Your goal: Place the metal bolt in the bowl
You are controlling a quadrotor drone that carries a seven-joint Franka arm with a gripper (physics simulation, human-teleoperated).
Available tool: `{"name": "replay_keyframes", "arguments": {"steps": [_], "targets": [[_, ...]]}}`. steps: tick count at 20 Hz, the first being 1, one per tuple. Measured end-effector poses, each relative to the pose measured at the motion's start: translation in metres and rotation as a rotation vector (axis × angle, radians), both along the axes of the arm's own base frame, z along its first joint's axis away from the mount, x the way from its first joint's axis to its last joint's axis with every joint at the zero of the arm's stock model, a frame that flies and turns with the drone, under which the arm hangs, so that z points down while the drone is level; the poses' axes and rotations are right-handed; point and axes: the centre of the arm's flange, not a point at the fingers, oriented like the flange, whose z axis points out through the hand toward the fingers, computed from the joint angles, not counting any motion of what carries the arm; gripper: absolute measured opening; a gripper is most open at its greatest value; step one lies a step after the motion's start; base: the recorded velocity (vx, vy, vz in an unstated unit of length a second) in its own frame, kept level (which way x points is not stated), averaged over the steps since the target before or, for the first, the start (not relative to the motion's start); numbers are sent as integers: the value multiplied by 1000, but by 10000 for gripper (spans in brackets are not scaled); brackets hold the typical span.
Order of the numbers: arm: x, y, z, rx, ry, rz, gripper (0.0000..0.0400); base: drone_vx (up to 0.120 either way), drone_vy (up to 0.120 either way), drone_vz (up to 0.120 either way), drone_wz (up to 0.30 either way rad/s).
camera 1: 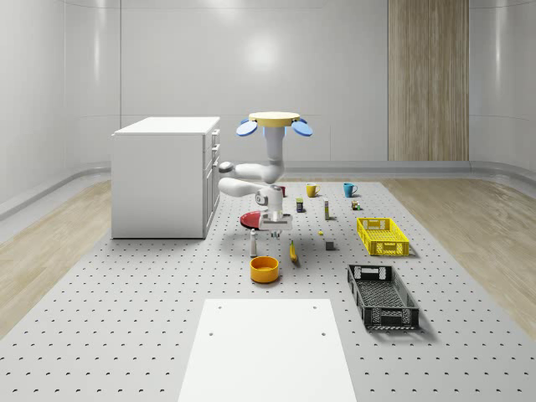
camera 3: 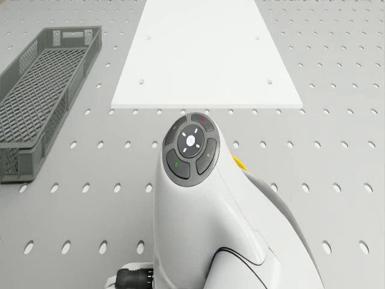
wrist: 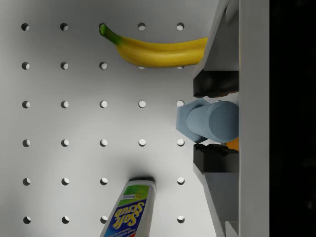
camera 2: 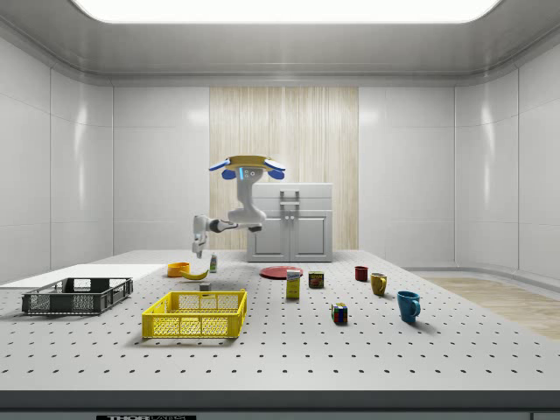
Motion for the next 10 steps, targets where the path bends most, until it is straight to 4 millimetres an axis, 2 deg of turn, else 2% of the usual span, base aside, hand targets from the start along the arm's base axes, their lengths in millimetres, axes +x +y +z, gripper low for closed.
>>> {"name": "replay_keyframes", "arguments": {"steps": [2,8,10], "targets": [[0,0,0,0,0,0,138,120,-60,0,0],[0,0,0,0,0,0,138,120,-113,0,0],[0,0,0,0,0,0,138,120,-20,0,0]]}}
